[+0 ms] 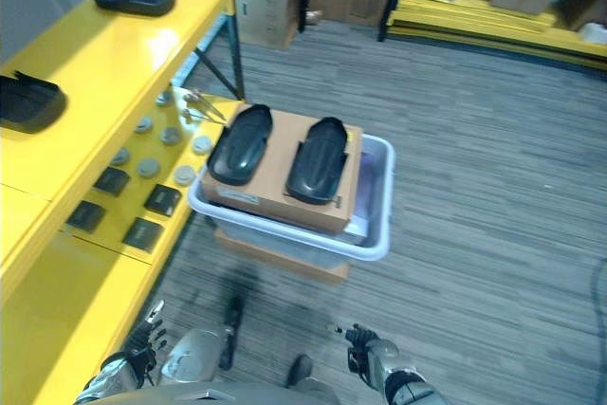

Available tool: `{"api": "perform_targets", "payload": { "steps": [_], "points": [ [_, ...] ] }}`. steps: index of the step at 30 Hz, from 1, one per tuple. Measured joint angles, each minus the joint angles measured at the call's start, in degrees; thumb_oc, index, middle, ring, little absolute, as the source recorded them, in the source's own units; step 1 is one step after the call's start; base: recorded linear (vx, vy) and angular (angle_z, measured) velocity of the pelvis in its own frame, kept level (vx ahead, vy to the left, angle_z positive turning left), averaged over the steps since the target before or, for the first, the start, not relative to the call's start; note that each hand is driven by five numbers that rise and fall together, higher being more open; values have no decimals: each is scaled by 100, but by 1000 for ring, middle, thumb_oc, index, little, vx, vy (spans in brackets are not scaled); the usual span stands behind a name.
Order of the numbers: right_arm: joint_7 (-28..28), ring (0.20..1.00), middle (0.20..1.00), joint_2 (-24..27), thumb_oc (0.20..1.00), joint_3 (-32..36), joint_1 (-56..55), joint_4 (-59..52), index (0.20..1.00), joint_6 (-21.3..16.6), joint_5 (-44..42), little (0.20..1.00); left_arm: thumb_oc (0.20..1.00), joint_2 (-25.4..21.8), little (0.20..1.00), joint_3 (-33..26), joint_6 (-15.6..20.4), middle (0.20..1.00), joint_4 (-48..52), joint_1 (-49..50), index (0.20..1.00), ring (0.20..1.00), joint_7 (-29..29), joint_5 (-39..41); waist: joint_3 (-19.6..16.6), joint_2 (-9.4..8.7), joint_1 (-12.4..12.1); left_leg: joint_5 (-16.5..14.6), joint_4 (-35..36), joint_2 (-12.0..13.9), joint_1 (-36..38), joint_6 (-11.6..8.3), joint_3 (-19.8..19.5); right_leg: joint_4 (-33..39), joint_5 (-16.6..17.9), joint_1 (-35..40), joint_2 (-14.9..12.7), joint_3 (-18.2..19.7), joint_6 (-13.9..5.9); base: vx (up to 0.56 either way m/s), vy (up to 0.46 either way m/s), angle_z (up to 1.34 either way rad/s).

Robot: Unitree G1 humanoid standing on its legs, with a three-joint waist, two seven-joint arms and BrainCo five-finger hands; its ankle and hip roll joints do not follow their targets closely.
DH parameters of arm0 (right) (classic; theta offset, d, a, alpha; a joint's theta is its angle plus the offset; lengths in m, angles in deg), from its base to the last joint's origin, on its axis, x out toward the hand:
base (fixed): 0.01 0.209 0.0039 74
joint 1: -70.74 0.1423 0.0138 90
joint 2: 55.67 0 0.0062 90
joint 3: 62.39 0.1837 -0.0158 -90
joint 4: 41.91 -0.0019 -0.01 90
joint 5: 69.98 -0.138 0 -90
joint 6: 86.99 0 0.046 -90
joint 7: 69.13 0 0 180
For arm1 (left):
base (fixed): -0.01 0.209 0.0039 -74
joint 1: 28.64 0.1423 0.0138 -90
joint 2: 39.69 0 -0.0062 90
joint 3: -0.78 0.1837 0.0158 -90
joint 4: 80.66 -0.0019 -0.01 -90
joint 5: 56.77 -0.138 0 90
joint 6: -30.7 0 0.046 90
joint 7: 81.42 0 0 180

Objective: Move parts from the plastic box to the shelf.

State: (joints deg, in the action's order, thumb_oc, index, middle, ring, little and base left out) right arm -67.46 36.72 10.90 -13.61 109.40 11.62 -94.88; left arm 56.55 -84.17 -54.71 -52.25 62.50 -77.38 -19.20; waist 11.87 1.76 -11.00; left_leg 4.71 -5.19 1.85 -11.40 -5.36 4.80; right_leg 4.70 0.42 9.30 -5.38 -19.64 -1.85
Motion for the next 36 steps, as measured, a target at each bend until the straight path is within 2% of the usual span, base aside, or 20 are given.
{"api": "perform_targets", "payload": {
  "steps": [1,2,3,5,7,8,9,12,13,15,18,21,25,27,30,32,33,36],
  "points": [
    [17,1000,1000,10,1000,0,-55,-62,1000,-9,0,1000,1000,2,1000,2,-6,1000,-10,99,1000,1000,-35,-16,-16,25,0,26,78,5,180,42,-35,1,-38,74,-69,90,-93,26,91,-56],
    [20,1000,1000,52,1000,-2,-107,-147,1000,-26,0,1000,1000,37,1000,9,-7,1000,-5,297,1000,1000,-51,-22,-100,121,-11,43,195,75,549,56,-146,-127,-141,91,-97,278,-280,28,79,-56],
    [24,1000,1000,23,1000,-2,-122,-163,1000,-108,0,1000,1000,31,1000,11,-8,1000,-21,411,1000,1000,-89,-26,-175,90,87,196,361,-74,661,357,-115,-262,-248,67,-239,359,-472,44,82,-42],
    [16,1000,1000,-58,1000,4,-208,-214,1000,-186,2,1000,1000,-94,1000,4,61,1000,31,363,1000,1000,-94,-44,-266,-168,147,201,537,-301,655,382,-59,-367,-334,-93,-462,357,-488,54,87,-3],
    [26,1000,1000,-140,1000,25,-237,-192,1000,-263,5,1000,1000,-191,1000,-44,62,1000,16,261,1000,1000,-137,-53,-341,-342,133,292,731,-446,709,531,-31,-330,-340,-130,-596,356,-525,46,53,-4],
    [36,1000,1000,-172,1000,43,-224,-186,1000,-329,5,1000,1000,-215,1000,-46,65,1000,16,224,1000,1000,-142,-58,-342,-345,126,316,776,-478,767,575,-22,-331,-380,-124,-614,350,-578,45,36,-5],
    [71,1000,1000,-210,1000,59,-210,-195,1000,-394,5,1000,1000,-236,1000,-44,88,1000,18,225,1000,1000,-137,-66,-340,-340,120,272,815,-501,840,520,-18,-321,-381,-113,-617,357,-587,43,20,1],
    [522,1000,1000,-236,1000,156,-256,-1087,1000,-743,-297,1000,1000,-293,1000,-43,224,1000,67,340,1000,1000,-133,-179,-347,-306,107,270,929,-520,961,508,-18,-296,-284,-49,-596,360,-736,40,9,2],
    [744,1000,1000,-189,1000,179,-264,-1498,1000,-785,-295,1000,1000,-274,1000,-42,218,1000,133,432,1000,1000,-134,-185,-356,-289,124,273,941,-493,960,504,-22,-266,-260,-45,-556,375,-741,38,0,-6],
    [1357,1000,1000,25,1000,387,-346,-3165,1000,-854,-137,1000,1000,-245,1000,-56,190,1000,479,901,1000,1000,-135,-304,-383,-240,180,307,964,-401,956,459,-15,-149,-184,-49,-443,457,-697,41,8,-14],
    [1860,1000,1000,322,1000,851,-281,-4169,1000,-1131,249,1000,1000,-243,1000,-68,176,1000,476,1187,1000,1000,-130,-402,-395,-232,198,310,964,-331,954,458,12,-77,-141,-39,-389,480,-684,28,18,-8],
    [2093,1000,1000,753,1000,1470,-280,-5131,1000,-1107,276,1000,1000,-240,1000,-160,176,1000,475,1380,1000,1000,-74,-401,-394,-239,254,308,968,-315,948,464,18,8,-77,-13,-344,487,-653,48,42,-3],
    [2038,1000,1000,1201,1000,2111,-216,-6268,1000,-1196,275,1000,1000,-211,1000,-524,238,1000,412,1490,1000,1000,16,-402,-405,-276,394,304,969,-301,979,495,66,24,-62,4,-338,498,-664,50,33,-6],
    [1972,1000,1000,1299,1000,2220,-173,-6274,1000,-1145,277,1000,1000,-189,1000,-526,289,1000,409,1481,1000,1000,40,-404,-403,-325,392,295,970,-294,1006,491,91,6,-68,25,-331,504,-671,72,29,-7],
    [1763,1000,1000,1377,1000,2151,-90,-5877,1000,-748,288,1000,1000,-55,1000,-521,355,1000,217,1467,1000,1000,109,-435,-401,-379,318,228,969,-293,1047,449,104,15,-77,67,-333,500,-682,119,63,0],
    [1769,1000,1000,1374,1000,1894,260,-4651,1000,-667,511,1000,1000,-56,1000,-494,363,1000,66,1460,1000,1000,141,-646,-397,-403,82,233,969,-317,1035,454,46,10,-84,100,-343,432,-692,70,99,24],
    [1973,1000,1000,1336,1000,1691,377,-4163,1000,-616,500,1000,1000,-88,1000,-480,415,1000,-40,1414,1000,1000,148,-700,-394,-401,-82,269,968,-339,946,458,-48,13,-91,74,-350,297,-700,-4,60,33],
    [2228,1000,1000,1311,1000,1719,756,-2973,1000,-774,435,1000,1000,-230,1000,-250,460,1000,-222,1300,1000,1000,213,-698,-350,-340,-336,351,967,-393,783,484,-228,-5,-107,20,-361,133,-707,-64,63,36]
  ]
}}
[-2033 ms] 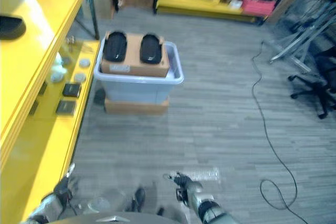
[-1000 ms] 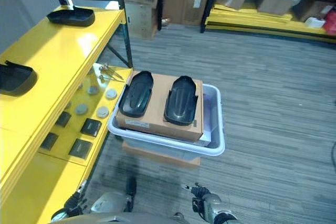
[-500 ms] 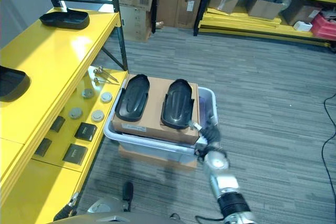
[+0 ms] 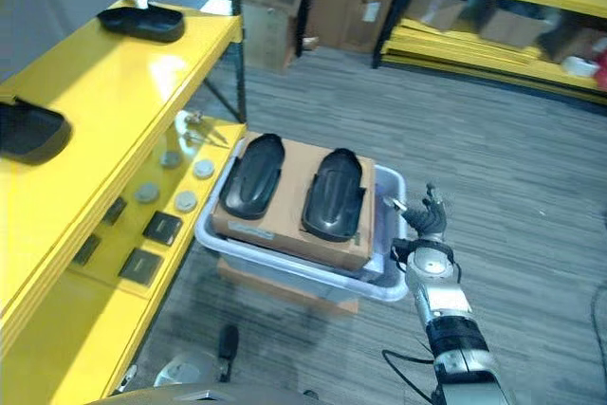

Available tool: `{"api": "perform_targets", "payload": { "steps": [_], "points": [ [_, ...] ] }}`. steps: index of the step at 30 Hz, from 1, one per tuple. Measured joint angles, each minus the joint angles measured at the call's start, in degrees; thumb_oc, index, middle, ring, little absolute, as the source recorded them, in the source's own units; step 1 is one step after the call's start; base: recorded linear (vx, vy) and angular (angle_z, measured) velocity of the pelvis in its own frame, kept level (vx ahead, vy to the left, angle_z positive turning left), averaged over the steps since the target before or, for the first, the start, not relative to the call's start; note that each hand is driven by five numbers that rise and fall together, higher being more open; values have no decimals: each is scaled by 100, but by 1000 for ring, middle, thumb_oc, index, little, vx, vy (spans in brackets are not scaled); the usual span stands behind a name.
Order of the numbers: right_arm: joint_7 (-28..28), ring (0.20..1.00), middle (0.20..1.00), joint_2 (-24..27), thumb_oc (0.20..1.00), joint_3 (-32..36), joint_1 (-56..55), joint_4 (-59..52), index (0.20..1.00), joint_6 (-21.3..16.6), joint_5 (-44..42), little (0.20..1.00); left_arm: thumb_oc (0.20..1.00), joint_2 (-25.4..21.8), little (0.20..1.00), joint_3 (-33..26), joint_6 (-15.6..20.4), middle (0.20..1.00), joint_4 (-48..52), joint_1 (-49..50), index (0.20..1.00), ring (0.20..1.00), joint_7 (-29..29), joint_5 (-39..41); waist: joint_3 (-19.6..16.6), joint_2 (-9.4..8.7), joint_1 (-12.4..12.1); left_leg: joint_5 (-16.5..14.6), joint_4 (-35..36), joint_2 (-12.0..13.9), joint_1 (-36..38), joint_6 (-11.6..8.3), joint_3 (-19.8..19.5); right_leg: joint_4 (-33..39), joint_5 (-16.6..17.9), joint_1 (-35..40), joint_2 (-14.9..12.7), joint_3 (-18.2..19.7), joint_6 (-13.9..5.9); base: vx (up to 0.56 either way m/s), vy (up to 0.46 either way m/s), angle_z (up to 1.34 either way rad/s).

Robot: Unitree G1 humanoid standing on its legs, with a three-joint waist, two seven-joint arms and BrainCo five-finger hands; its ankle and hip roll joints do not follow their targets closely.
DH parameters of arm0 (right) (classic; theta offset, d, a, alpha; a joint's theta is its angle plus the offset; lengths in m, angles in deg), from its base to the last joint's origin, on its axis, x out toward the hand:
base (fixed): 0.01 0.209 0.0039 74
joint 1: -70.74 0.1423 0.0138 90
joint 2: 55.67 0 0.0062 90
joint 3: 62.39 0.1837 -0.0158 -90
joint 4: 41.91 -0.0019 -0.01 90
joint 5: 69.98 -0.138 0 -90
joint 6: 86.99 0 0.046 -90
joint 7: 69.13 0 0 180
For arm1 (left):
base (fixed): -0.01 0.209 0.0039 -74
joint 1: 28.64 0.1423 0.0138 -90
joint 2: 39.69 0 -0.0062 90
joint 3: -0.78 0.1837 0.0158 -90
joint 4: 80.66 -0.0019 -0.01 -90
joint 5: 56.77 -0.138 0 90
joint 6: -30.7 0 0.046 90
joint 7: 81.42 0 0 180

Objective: Move parts from the plastic box to the shelf.

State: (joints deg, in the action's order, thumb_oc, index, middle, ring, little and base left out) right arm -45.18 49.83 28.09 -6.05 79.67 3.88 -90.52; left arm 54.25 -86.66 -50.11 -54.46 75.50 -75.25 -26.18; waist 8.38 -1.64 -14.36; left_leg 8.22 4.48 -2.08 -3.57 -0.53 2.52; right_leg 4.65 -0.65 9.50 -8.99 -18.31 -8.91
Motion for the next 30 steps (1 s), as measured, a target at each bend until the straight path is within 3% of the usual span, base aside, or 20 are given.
{"api": "perform_targets", "payload": {
  "steps": [1,3,10,16,19,30],
  "points": [
    [67,1000,1000,22,1000,39,278,519,1000,-158,-36,1000,1000,-73,1000,41,8,1000,-19,2,1000,1000,51,1,28,52,-130,30,0,-14,-88,13,-60,-32,11,-96,-1,-31,4,-100,52,35],
    [200,1000,1000,172,1000,55,618,1430,1000,-323,-167,1000,1000,-227,1000,273,4,1000,-91,-107,1000,1000,85,-2,55,113,-155,99,-2,-52,-263,32,-245,-38,12,-166,3,-219,-6,-71,32,41],
    [304,1000,1000,264,1000,204,942,1892,1000,-561,-506,1000,1000,-391,1000,251,-16,1000,-70,-195,1000,1000,326,8,341,156,-311,143,-3,-108,-394,31,-349,12,56,-239,-10,-312,-16,-21,26,9],
    [206,1000,1000,272,1000,137,927,2147,1000,-282,-504,1000,1000,-386,1000,254,2,1000,24,-258,1000,1000,452,22,472,83,-324,138,-3,-113,-347,24,-405,16,40,-158,-6,-412,-22,6,13,5],
    [-106,1000,1000,266,1000,-41,953,2657,1000,-172,-496,1000,1000,-394,1000,260,-2,1000,17,-299,1000,1000,464,28,514,75,-391,139,-3,-117,-355,25,-409,28,41,-159,-6,-417,-23,-44,-1,1],
    [-403,1000,1000,260,1000,-275,1346,3242,1000,-175,-495,1000,1000,-561,1000,435,18,1000,8,-581,1000,1000,560,109,823,127,-592,226,-4,-116,-590,20,-535,35,44,-343,37,-479,-17,-53,4,5]
  ]
}}
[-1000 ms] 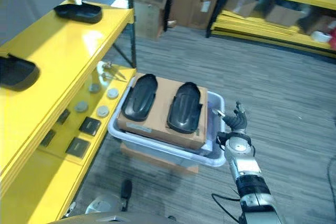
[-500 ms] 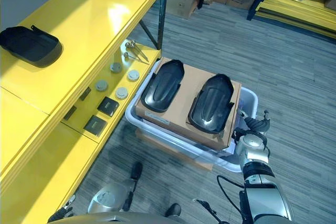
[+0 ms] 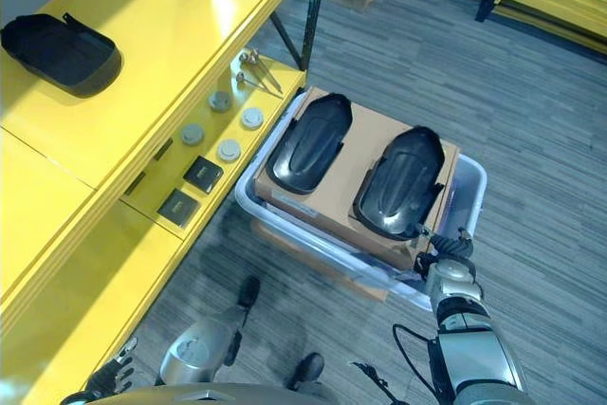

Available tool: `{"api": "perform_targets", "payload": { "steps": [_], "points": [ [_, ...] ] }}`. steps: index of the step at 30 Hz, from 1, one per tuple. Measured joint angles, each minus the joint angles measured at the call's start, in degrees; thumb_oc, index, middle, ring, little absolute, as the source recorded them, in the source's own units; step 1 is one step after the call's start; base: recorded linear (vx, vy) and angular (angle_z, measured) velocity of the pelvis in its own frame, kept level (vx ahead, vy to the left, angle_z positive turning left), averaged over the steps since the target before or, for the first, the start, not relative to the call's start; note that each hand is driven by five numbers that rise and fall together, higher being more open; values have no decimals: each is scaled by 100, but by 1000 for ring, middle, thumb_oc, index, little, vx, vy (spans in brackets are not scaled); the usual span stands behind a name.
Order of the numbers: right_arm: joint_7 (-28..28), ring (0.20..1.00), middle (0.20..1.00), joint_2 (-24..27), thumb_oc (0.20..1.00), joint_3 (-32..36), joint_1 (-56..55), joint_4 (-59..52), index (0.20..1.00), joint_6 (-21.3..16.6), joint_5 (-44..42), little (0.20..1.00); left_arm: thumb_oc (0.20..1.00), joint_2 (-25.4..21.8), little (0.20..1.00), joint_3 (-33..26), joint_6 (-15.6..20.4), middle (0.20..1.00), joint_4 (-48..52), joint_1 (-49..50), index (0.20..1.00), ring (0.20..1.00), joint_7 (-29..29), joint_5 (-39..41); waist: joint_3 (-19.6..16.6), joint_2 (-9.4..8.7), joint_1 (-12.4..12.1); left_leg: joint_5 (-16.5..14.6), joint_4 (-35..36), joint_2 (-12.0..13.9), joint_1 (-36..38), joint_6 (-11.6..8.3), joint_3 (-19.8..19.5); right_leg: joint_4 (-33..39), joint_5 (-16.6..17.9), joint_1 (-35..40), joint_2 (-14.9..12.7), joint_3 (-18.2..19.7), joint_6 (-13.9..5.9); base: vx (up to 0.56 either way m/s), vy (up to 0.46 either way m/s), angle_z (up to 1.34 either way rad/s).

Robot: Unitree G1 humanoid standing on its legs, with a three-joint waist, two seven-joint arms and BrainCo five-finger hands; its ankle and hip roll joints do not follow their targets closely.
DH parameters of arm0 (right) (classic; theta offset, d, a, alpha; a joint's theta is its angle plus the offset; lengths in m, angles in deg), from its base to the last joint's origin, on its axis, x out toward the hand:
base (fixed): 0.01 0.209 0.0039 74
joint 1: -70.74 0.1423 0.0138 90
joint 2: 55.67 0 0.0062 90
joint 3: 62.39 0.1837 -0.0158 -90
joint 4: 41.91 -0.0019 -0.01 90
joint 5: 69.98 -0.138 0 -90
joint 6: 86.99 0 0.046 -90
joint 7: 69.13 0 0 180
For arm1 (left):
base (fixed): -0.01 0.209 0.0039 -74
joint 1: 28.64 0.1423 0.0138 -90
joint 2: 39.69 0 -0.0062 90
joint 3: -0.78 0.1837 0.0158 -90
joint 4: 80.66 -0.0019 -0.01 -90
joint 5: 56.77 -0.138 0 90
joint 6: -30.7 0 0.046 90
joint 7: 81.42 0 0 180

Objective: Move parts from the plastic box to the shelf.

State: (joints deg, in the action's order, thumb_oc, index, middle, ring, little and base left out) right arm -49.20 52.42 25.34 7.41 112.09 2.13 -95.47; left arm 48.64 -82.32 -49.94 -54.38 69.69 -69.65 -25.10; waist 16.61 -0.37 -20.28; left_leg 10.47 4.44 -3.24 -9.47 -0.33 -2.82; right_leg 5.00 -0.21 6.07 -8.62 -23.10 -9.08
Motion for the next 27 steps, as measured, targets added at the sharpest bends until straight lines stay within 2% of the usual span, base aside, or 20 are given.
{"api": "perform_targets", "payload": {
  "steps": [10,16,24,25,26,27],
  "points": [
    [-58,1000,1000,78,1000,-151,353,-13,1000,-40,-3,1000,1000,-44,1000,12,62,1000,4,-79,1000,1000,125,199,142,21,-26,21,-1,-3,-211,6,-50,-1,-3,-183,8,-87,-3,-41,17,3],
    [-118,1000,1000,138,1000,-198,352,-3,1000,113,0,1000,1000,-60,1000,46,86,1000,10,-187,1000,1000,258,366,298,33,-18,43,-2,-23,-261,32,-46,-5,13,-233,-10,-84,-2,-6,4,0],
    [-452,1000,1000,151,1000,-209,471,378,1000,166,114,1000,1000,-75,1000,163,86,1000,32,-423,1000,1000,282,422,325,-4,-14,44,-2,-6,-260,30,-49,-13,10,-230,8,-78,-1,-7,-9,0],
    [-490,583,583,149,583,-212,564,450,583,179,113,583,1000,-101,1000,223,86,1000,62,-453,1000,1000,280,422,344,-38,-21,27,-2,-4,-261,6,-56,-8,10,-227,11,-84,-2,-37,-56,2],
    [-503,200,200,148,200,-218,568,451,200,186,112,200,1000,-102,1000,223,83,1000,83,-456,1000,1000,280,422,352,-52,-22,26,-2,-4,-264,5,-58,-6,10,-229,12,-84,-2,-35,-49,3],
    [-503,200,200,149,200,-256,558,454,200,188,110,200,1000,-106,1000,229,69,1000,147,-460,1000,1000,279,422,361,-69,-19,26,-5,-3,-275,5,-66,-8,8,-235,15,-90,-5,-27,-35,5]
  ]
}}
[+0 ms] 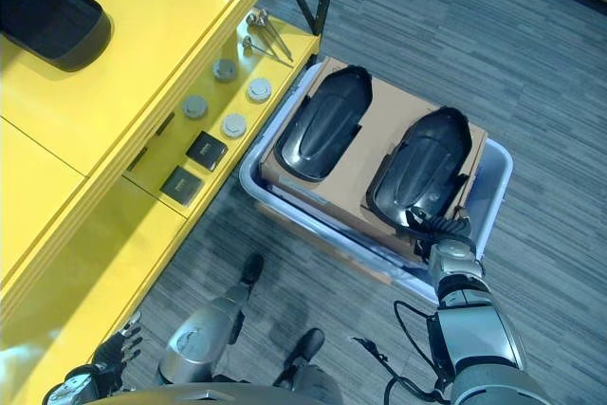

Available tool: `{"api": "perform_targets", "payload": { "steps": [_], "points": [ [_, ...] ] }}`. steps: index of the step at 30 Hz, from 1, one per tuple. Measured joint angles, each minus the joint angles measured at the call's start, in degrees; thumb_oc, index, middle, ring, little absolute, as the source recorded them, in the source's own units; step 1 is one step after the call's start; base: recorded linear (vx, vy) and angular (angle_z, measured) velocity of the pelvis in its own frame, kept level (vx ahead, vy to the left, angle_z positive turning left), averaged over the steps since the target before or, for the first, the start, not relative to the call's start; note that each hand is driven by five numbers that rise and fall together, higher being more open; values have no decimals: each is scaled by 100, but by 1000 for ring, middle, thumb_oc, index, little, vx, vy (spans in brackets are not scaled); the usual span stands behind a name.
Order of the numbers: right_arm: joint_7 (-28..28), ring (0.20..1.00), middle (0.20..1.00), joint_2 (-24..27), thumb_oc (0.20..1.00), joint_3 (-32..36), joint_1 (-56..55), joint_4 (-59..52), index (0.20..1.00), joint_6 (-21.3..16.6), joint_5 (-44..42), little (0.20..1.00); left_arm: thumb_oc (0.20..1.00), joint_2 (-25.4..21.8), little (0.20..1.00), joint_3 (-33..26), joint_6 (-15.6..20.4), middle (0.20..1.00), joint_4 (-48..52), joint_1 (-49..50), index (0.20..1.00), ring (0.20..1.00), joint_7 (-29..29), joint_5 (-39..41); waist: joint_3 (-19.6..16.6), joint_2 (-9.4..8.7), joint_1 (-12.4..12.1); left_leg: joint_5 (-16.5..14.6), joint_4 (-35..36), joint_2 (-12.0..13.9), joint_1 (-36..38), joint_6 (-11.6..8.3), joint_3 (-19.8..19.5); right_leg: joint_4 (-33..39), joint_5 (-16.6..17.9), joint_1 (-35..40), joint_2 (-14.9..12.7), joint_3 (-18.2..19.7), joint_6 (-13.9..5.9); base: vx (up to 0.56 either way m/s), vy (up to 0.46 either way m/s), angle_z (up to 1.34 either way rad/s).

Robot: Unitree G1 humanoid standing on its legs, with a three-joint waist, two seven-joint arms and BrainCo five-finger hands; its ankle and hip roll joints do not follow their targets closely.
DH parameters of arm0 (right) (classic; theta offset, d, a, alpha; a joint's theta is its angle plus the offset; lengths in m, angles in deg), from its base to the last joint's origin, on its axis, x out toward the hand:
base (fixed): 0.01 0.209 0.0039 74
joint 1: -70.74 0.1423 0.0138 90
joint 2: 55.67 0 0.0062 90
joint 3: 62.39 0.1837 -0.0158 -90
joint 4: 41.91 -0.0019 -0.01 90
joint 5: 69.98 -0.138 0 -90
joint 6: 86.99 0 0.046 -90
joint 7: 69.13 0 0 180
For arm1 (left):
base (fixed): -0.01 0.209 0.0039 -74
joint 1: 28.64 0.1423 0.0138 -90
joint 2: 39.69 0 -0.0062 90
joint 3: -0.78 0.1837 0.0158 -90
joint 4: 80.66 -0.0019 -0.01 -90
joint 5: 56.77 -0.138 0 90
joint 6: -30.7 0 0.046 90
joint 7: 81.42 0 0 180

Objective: Move parts from the plastic box to the shelf.

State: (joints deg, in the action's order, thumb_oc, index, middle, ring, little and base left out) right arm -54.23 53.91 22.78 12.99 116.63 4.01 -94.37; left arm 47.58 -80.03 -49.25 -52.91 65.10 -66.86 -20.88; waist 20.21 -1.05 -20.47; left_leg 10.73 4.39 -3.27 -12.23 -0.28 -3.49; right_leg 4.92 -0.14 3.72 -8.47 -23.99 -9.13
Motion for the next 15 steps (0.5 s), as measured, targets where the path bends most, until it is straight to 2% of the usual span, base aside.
{"api": "perform_targets", "payload": {
  "steps": [2,8,15],
  "points": [
    [37,200,200,18,200,-121,38,-5,200,-7,0,200,1000,-47,1000,2,-3,1000,116,-34,1000,1000,4,0,11,-51,3,-17,-114,6,-152,-17,-28,-1,1,-90,16,-9,9,-15,-14,5],
    [37,200,200,210,200,-122,47,17,200,55,-12,200,1000,-97,1000,-2,-10,1000,94,-91,1000,1000,-1,21,15,-59,29,-17,-162,29,-226,-19,-15,-10,36,-150,42,14,32,-2,-5,-1],
    [-1,200,200,107,200,-125,-73,-23,200,175,-25,200,1000,-96,1000,-16,-7,1000,101,-94,1000,1000,39,54,15,-67,44,-13,-212,72,-65,1,41,-25,54,6,72,108,58,35,-26,-5]
  ]
}}
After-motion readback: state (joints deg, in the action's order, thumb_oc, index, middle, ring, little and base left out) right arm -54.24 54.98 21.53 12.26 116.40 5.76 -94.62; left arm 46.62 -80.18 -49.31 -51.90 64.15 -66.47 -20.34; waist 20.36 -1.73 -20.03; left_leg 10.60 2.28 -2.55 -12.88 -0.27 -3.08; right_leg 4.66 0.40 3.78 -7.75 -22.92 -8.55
